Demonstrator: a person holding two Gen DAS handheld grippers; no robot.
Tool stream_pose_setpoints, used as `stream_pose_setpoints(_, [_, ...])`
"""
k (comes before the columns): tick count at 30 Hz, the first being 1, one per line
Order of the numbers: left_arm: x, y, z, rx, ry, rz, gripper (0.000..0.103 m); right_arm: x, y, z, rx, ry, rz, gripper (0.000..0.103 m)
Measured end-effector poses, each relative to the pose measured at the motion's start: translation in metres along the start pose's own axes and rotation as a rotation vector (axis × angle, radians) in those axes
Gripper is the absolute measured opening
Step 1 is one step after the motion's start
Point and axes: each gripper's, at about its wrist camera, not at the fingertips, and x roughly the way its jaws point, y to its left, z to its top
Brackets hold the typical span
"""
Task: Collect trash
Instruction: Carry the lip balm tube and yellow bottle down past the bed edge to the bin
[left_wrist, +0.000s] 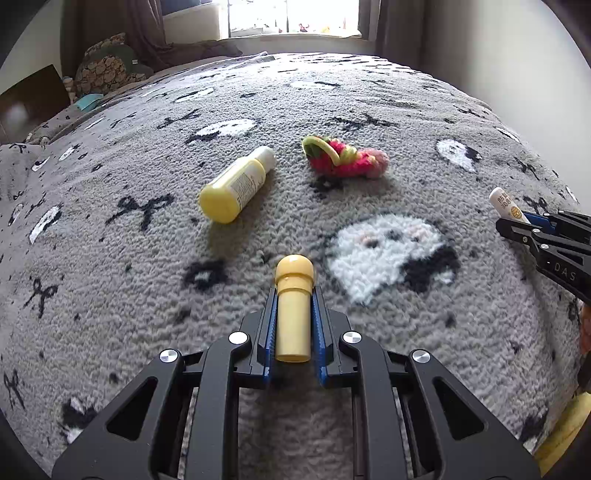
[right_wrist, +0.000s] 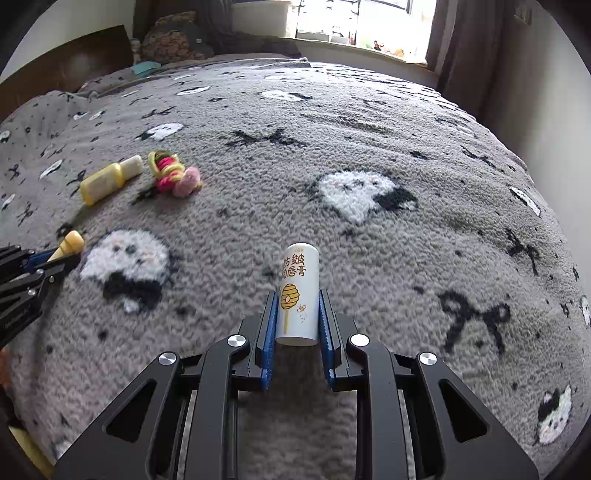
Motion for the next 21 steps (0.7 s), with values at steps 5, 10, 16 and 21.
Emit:
stream_pose_setpoints(5, [-0.025, -0.007, -0.026, -0.007, -0.004, -0.015, 0.016, -0.034, -0.001, -0.040, -0.024, -0.015, 0.033, 0.022])
stream_pose_setpoints(10, [-0.051, -0.022, -0.053, 0.010, -0.021, -0.060, 0.016, -0.064, -0.001, -0.077, -0.045, -0.042, 0.058, 0.022])
stream_pose_setpoints(16, [-0.082, -0.048, -0.089, 0.036, -0.066, -0.118, 0.016, -0.095, -0.002, -0.118, -0.029, -0.073, 0.123, 0.022])
stream_pose_setpoints(21, [-0.103, -0.067, -0.123, 0.066, -0.082, -0.154, 0.016, -0.124, 0.004, -0.148, -0.029, -0.108, 0.150, 0.022])
